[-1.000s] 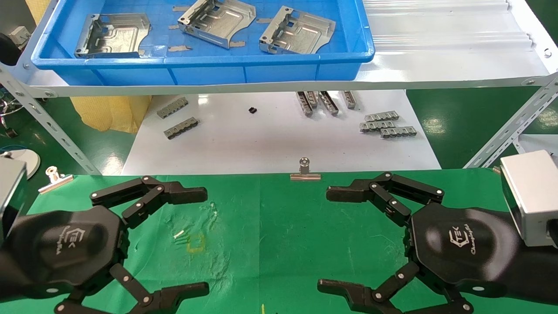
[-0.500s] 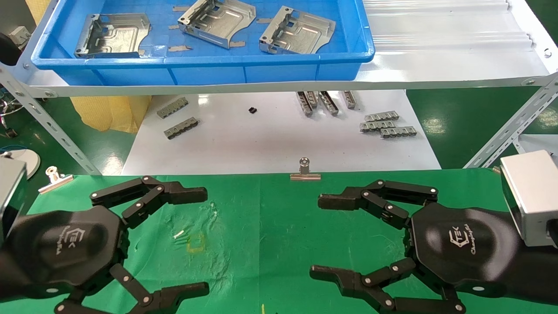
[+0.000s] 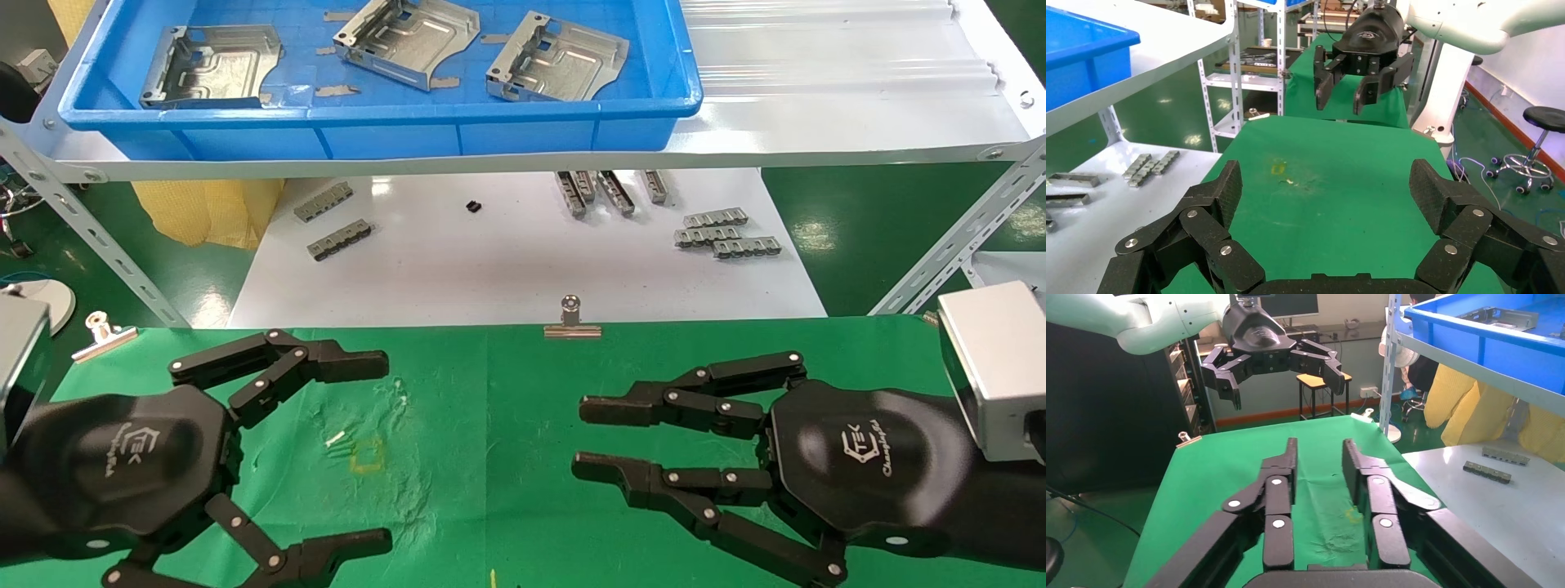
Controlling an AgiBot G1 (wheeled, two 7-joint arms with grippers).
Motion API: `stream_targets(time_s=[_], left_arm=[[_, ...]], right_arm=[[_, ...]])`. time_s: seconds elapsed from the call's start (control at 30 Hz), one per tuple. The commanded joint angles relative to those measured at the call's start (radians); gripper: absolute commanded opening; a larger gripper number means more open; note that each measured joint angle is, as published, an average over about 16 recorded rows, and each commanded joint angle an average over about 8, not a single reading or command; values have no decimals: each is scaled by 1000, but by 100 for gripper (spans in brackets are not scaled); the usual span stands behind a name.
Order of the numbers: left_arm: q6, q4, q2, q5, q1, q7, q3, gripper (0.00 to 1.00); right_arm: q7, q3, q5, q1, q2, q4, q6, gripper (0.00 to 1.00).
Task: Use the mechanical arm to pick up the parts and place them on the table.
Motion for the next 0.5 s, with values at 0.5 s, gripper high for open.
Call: stream_targets(time_s=[0.5], left_arm=[[-2, -1, -2, 4, -7, 0, -1, 100]], right_arm=[[0, 0, 0, 0, 0, 0, 0, 0]])
